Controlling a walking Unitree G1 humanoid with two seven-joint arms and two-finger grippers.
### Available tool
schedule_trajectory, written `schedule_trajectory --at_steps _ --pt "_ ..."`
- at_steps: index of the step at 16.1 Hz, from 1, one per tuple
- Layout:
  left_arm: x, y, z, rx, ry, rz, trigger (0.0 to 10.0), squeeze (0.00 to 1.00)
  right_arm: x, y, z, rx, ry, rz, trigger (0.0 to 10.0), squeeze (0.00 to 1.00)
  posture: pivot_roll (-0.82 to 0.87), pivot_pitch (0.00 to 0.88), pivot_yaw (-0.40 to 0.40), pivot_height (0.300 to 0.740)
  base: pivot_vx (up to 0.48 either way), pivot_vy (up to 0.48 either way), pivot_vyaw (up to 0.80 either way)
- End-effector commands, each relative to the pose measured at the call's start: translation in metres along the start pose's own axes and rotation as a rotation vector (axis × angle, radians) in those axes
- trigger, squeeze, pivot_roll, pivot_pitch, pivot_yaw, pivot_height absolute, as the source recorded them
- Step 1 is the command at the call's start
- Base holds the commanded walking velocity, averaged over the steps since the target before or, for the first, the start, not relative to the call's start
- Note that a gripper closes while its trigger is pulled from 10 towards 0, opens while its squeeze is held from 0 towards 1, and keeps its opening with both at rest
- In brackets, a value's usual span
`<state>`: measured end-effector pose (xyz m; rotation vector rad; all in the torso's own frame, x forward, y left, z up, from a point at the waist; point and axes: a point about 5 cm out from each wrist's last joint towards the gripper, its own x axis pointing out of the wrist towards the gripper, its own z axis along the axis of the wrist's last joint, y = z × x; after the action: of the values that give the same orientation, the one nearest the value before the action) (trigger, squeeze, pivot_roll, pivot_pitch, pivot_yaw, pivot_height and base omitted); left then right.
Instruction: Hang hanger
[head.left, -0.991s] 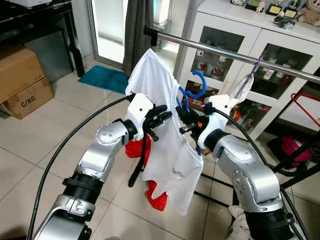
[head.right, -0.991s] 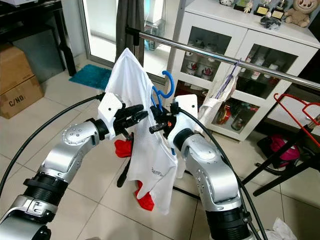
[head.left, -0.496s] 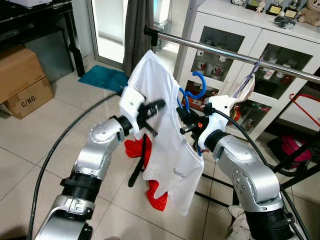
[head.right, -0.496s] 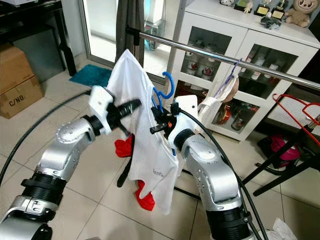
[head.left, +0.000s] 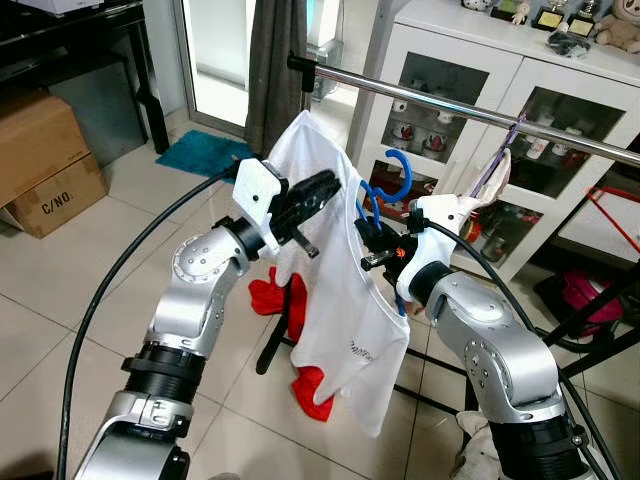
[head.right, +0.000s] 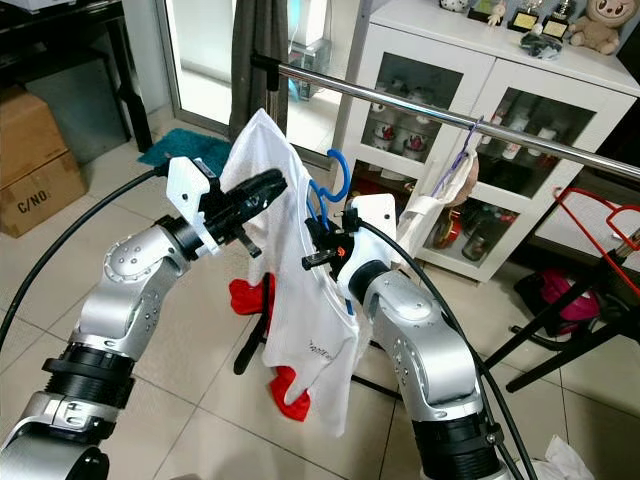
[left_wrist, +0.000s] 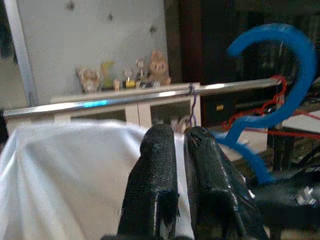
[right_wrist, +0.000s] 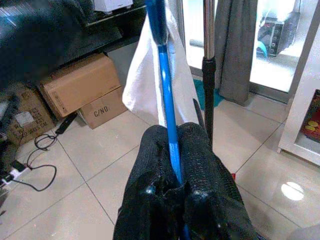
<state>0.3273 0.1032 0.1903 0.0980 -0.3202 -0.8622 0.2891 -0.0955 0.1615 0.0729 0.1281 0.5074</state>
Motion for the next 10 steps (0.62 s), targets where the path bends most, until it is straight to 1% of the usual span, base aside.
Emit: schedule_trajectory --at_steps 1,2,3,4,5,6,7,9,10 --pt "0.008 -0.004 0.009 0.055 -0.025 -0.048 10.0 1.0 0.0 -0.004 0.012 -0.011 -0.043 -0.016 0.0 0.0 -0.04 0.0 -0.121 0.74 0.0 0.0 0.0" --pt "0.01 -0.007 0.004 0.122 0.028 -0.075 10.0 1.0 0.0 -0.004 0.013 -0.009 -0.046 -0.013 0.0 0.0 -0.05 0.0 -0.119 0.74 0.0 0.0 0.0" --pt "0.011 -0.008 0.002 0.158 0.049 -0.078 10.0 1.0 0.0 -0.003 0.013 -0.008 -0.047 -0.012 0.0 0.0 -0.05 0.0 -0.114 0.74 0.0 0.0 0.0" --pt "0.011 -0.007 -0.002 0.224 0.064 -0.05 10.0 1.0 0.0 -0.002 0.012 0.002 -0.052 -0.009 0.0 0.0 -0.05 0.0 -0.111 0.74 0.0 0.0 0.0" --pt "0.012 -0.008 -0.004 0.27 0.072 -0.039 10.0 1.0 0.0 -0.001 0.012 0.023 -0.061 -0.006 0.0 0.0 -0.04 0.0 -0.111 0.74 0.0 0.0 0.0" --pt "0.013 -0.01 -0.005 0.289 0.072 -0.051 10.0 0.85 0.001 0.0 0.012 0.042 -0.072 0.0 0.0 0.0 -0.04 0.0 -0.111 0.74 0.0 0.0 0.0" --pt "0.014 -0.013 -0.005 0.311 0.067 -0.066 10.0 0.0 0.001 0.002 0.012 0.06 -0.081 0.015 0.0 0.0 -0.04 0.0 -0.109 0.74 0.0 0.0 0.0" --pt "0.019 -0.017 0.0 0.376 0.02 -0.072 10.0 0.0 0.003 0.008 0.013 0.073 -0.099 0.057 0.0 0.0 -0.04 0.0 -0.106 0.74 0.0 0.0 0.0" --pt "0.02 -0.018 0.0 0.382 0.009 -0.065 10.0 0.0 0.003 0.009 0.013 0.075 -0.099 0.064 0.0 0.0 -0.04 0.0 -0.107 0.74 0.0 0.0 0.0"
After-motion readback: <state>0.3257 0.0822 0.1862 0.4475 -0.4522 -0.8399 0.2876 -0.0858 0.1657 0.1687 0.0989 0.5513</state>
